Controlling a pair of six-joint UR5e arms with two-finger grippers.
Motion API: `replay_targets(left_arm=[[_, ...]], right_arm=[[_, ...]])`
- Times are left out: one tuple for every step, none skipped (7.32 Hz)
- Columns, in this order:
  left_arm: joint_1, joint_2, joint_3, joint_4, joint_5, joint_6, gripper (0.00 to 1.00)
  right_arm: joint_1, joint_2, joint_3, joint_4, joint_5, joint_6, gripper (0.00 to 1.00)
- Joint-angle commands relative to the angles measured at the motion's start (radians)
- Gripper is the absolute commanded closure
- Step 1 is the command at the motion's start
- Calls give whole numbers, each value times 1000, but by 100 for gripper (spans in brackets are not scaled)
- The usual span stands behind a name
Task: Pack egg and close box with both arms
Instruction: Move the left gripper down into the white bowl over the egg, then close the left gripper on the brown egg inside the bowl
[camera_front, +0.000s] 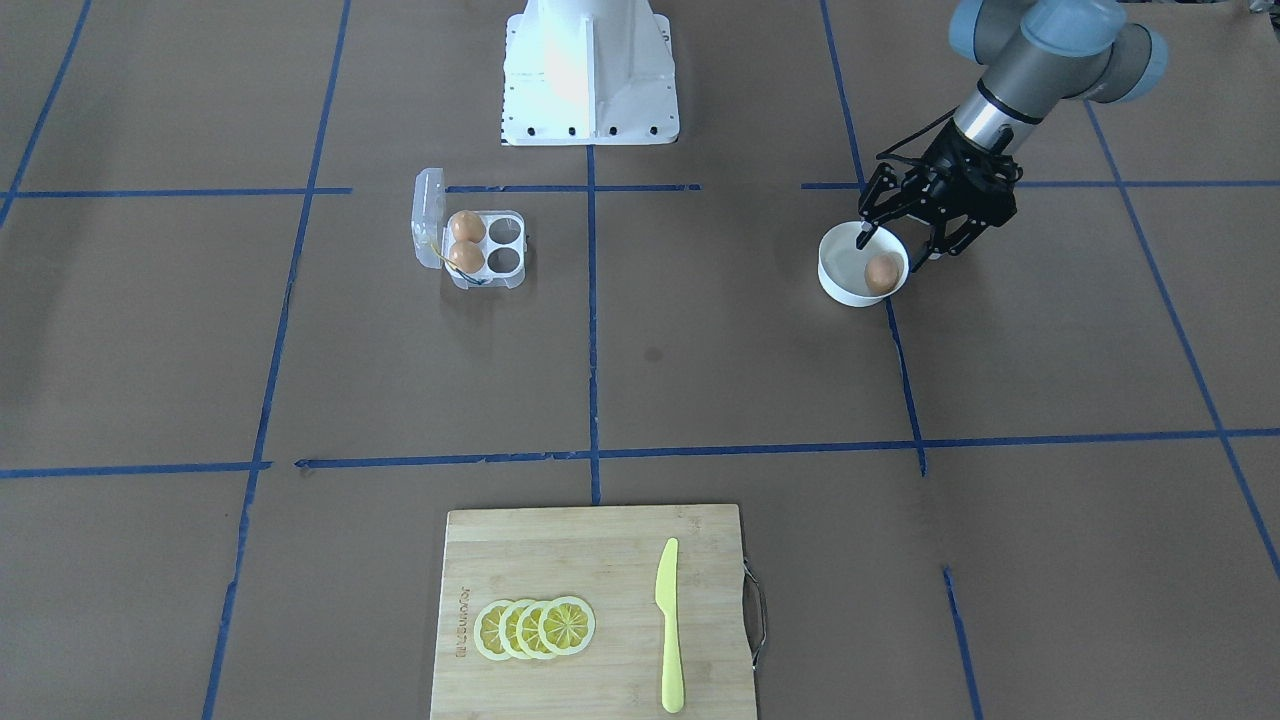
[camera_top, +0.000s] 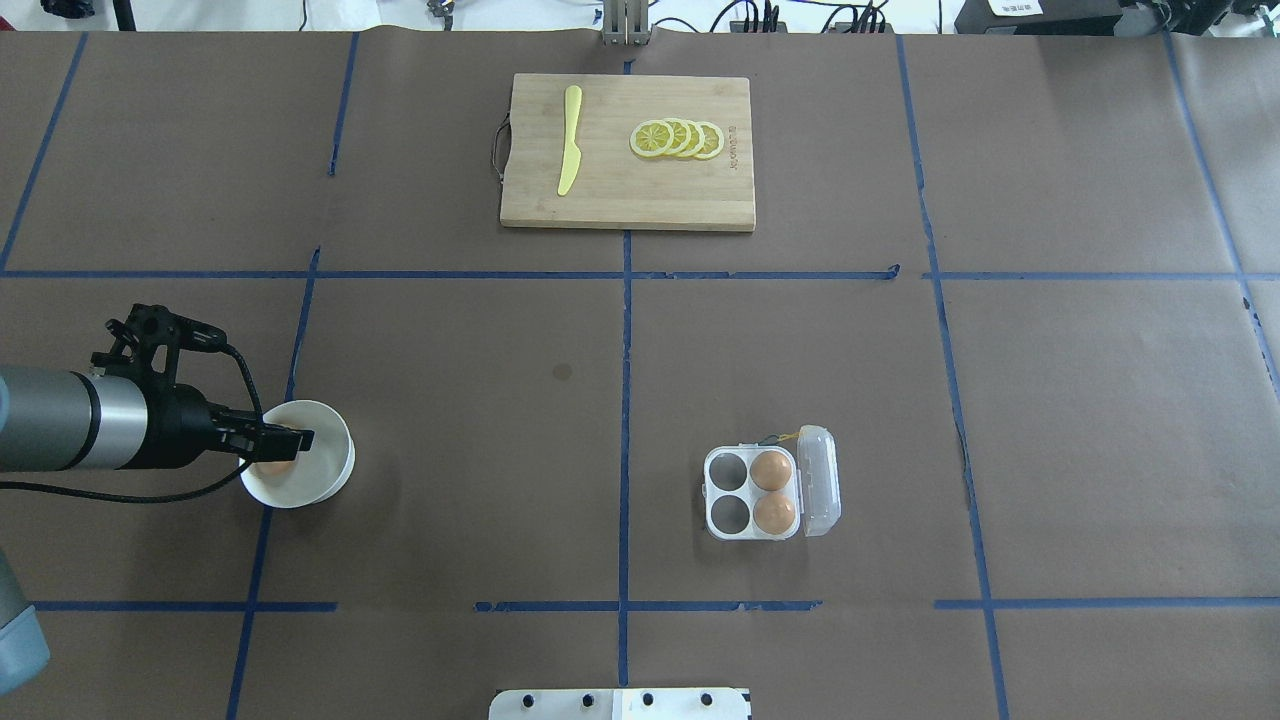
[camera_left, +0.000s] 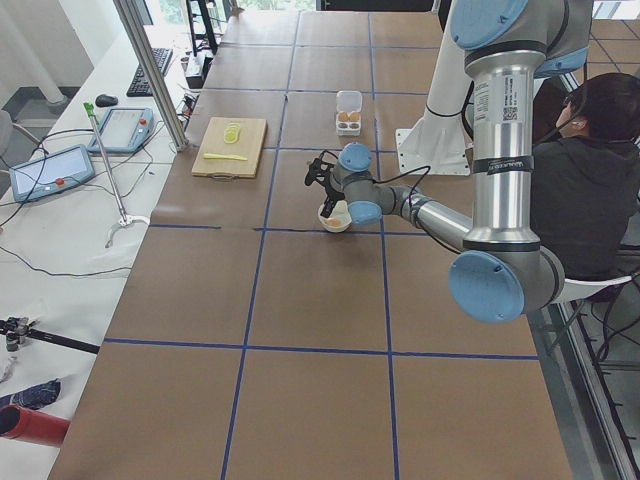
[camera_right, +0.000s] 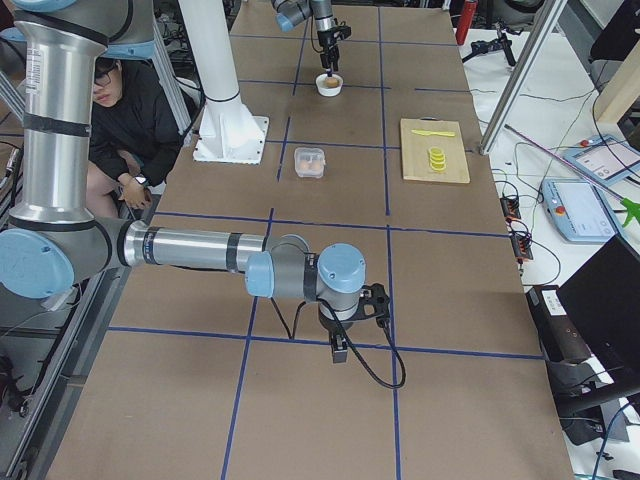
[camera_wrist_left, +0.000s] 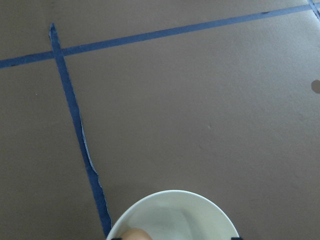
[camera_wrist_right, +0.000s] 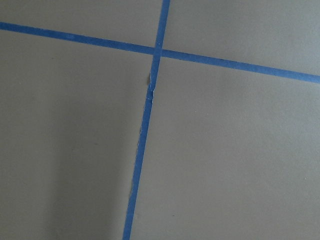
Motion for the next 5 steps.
replay_targets(left_arm=[[18, 1, 10, 2, 7, -4, 25], [21, 1, 16, 5, 8, -2, 25], [36, -3, 38, 11, 42, 0, 25], [38, -7, 48, 15, 47, 1, 25], [38, -7, 54, 15, 48, 1, 25]], right_arm=[[0, 0, 1, 0, -1, 0, 0], [0, 0, 1, 0, -1, 0, 0], [0, 0, 1, 0, -4, 0, 0], [0, 0, 1, 0, -4, 0, 0], [0, 0, -1, 0, -4, 0, 0]])
